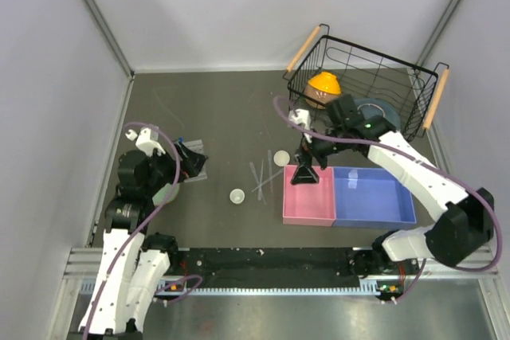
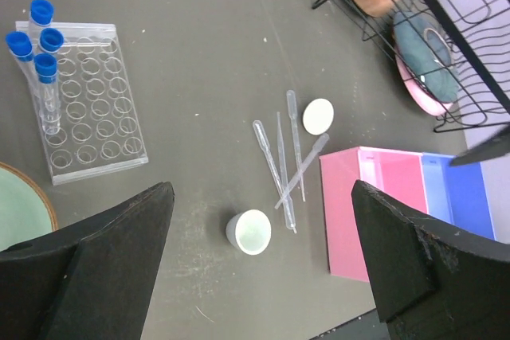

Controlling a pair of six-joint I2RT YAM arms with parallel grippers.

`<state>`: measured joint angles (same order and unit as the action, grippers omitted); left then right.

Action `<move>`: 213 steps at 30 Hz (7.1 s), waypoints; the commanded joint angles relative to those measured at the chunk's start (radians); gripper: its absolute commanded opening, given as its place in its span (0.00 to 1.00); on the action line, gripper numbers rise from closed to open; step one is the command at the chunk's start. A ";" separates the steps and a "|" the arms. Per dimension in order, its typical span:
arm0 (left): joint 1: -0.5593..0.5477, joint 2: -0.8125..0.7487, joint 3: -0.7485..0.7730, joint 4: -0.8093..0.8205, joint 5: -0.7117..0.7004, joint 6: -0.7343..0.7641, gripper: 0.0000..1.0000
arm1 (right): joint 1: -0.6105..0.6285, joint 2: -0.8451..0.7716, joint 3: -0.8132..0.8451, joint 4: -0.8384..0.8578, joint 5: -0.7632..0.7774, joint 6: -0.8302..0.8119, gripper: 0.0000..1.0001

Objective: Organize the chemistry lab equipment

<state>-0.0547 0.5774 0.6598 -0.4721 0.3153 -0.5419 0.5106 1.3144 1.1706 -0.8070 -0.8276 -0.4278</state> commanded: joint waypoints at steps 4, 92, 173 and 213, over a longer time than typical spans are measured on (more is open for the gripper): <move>0.004 -0.125 0.008 -0.045 0.027 0.042 0.98 | 0.196 0.208 0.196 -0.049 0.166 0.036 0.83; 0.001 -0.085 -0.015 -0.050 0.237 -0.119 0.98 | 0.016 0.090 -0.020 0.399 -0.041 0.470 0.06; -0.659 1.417 0.820 -0.306 -0.332 0.023 0.29 | -0.210 -0.302 -0.374 0.321 0.012 -0.014 0.66; -0.663 0.603 0.175 0.404 -0.168 -0.207 0.00 | -0.140 -0.083 -0.191 0.218 -0.259 0.098 0.79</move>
<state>-0.7097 1.3479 0.9638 -0.4057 0.0868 -0.6609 0.3248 1.1717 0.8398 -0.5770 -0.9985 -0.4133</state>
